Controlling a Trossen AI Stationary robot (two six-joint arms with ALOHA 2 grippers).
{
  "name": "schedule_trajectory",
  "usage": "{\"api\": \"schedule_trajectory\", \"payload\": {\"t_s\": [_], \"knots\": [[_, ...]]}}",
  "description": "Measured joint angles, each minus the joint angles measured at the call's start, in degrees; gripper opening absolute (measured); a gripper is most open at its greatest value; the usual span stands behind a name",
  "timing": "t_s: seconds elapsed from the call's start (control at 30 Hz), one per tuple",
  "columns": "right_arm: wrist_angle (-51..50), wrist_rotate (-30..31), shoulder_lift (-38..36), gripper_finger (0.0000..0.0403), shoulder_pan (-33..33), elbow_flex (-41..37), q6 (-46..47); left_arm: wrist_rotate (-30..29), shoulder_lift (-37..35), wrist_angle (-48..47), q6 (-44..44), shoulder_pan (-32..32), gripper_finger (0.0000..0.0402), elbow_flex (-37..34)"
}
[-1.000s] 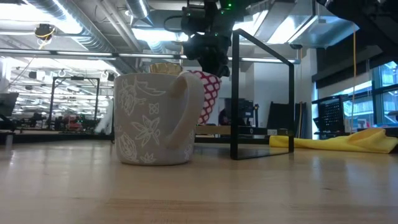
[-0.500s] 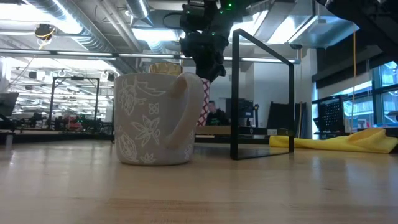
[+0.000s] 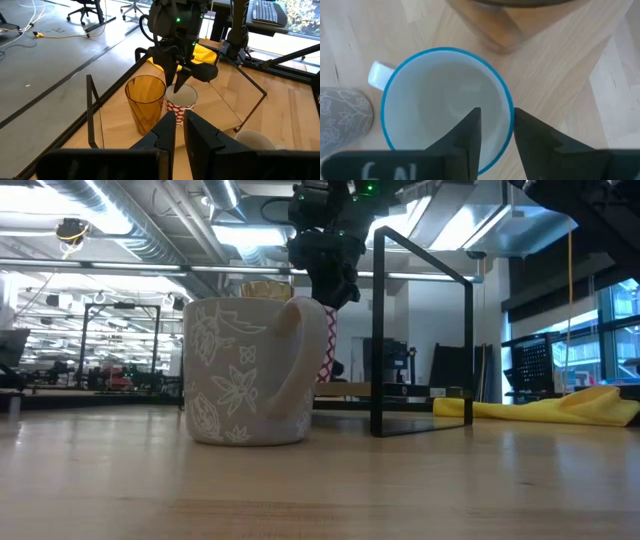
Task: Stack small to large cups/mugs on shelf
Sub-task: Put the red patterned mug on the shelf, then put the grey patterned mug on the shelf
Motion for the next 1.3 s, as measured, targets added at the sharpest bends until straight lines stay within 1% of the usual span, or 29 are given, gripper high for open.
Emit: {"api": "schedule_trajectory", "payload": {"t_s": [0.3,0.4,0.57,0.67,0.73,0.77,0.83,0.87,0.97,1.07,1.13,1.2,1.3], "knots": [[-1.9,0.0,-1.3,0.0113,0.0,0.0,-0.7,0.4,0.0,0.0,0.0,0.0,0.0031,0.0],[-2.2,1.1,-2.4,0.0113,0.0,0.0,-0.9,0.4,0.0,0.0,0.0,0.0,0.0031,0.0],[-2.2,1.3,-5.9,0.0113,0.0,0.0,-0.7,0.4,0.0,0.0,0.0,0.0,0.0031,0.0],[-2.2,1.3,-9.2,0.0113,1.1,0.0,-0.3,0.8,0.0,0.0,-0.1,0.0,0.0031,0.0],[-2.3,0.1,-12.0,0.0113,2.8,0.0,1.2,2.0,0.0,0.0,-0.1,0.0,0.0031,0.0],[-3.0,-1.9,-13.4,0.0112,3.8,0.0,2.2,2.4,0.0,-0.2,-0.2,0.0,0.0031,0.0],[-6.1,-5.0,-15.7,0.011,6.6,0.0,3.8,3.1,0.0,-1.4,-1.1,0.0,0.0031,0.0],[-7.8,-5.3,-16.7,0.0107,8.3,0.0,4.0,3.3,0.0,-2.1,-1.8,0.0,0.0031,0.0],[-13.2,-2.4,-18.7,0.0099,14.0,0.0,5.9,3.3,0.0,-4.0,-3.0,0.0,0.0031,0.0],[-16.7,-0.9,-18.6,0.0095,18.5,-0.1,9.5,3.4,0.0,-4.9,-3.1,0.0,0.0031,0.0],[-16.4,-0.6,-17.7,0.0095,20.5,-0.5,11.9,4.7,0.0,-4.9,-3.1,0.0,0.0031,0.0],[-15.6,-0.2,-16.6,0.0095,21.8,-0.5,13.8,7.4,0.2,-4.9,-4.0,0.0,0.0031,-0.1],[-11.2,1.2,-16.3,0.0094,23.1,-0.6,17.3,10.8,1.1,-4.8,-6.1,0.0,0.0031,-2.2]]}}
